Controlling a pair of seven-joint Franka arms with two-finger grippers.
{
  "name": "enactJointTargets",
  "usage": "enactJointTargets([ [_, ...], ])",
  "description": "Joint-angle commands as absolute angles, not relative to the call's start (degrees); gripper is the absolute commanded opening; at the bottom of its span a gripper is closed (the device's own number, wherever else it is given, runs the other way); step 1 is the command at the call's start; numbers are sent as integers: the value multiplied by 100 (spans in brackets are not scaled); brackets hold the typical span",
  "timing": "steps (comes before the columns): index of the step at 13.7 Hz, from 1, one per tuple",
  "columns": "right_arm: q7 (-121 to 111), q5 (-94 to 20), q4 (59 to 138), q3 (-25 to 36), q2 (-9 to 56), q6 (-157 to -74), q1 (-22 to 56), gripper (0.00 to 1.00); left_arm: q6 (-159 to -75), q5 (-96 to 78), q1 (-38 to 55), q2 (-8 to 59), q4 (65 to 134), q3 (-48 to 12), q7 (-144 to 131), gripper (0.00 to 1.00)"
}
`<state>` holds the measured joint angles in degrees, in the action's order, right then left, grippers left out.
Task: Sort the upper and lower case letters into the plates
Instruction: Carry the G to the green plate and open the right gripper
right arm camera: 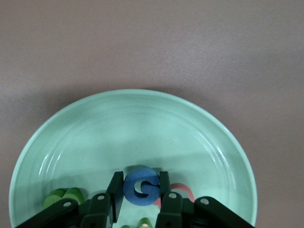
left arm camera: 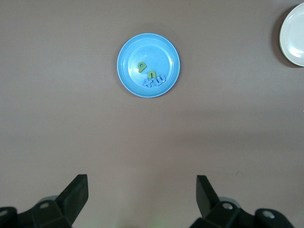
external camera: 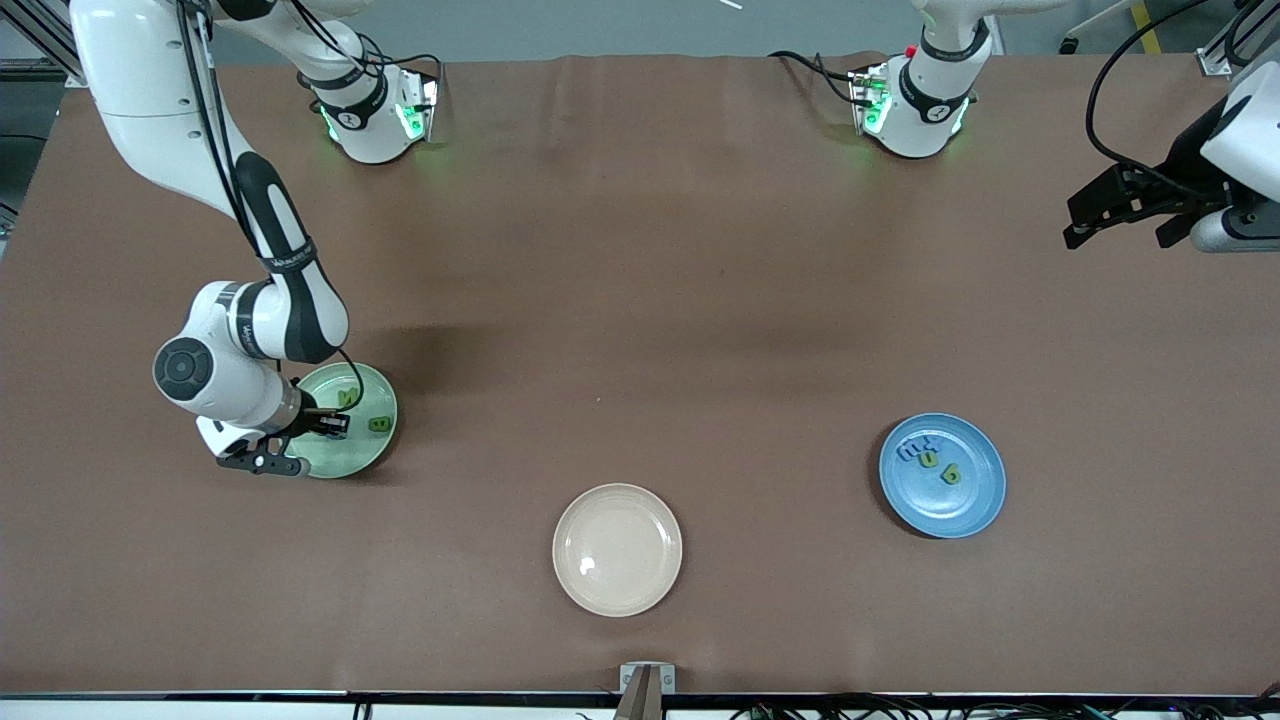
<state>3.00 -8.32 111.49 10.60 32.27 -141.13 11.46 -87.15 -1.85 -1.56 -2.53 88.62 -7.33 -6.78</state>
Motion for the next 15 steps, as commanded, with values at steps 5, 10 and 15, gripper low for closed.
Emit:
enactJointTargets([
  [5, 308, -817, 10960, 1046, 3226, -14019, 1178, 100, -8587, 150, -167, -466, 8921, -756, -536, 100],
  [10, 316, -765, 10380, 1055, 3234, -13026, 1152, 100, -8604, 114, -141, -457, 8921, -738, -536, 100],
  [15, 343, -747, 10056, 1063, 3226, -12615, 1186, 100, -8613, 114, -141, -457, 8912, -738, -527, 100],
])
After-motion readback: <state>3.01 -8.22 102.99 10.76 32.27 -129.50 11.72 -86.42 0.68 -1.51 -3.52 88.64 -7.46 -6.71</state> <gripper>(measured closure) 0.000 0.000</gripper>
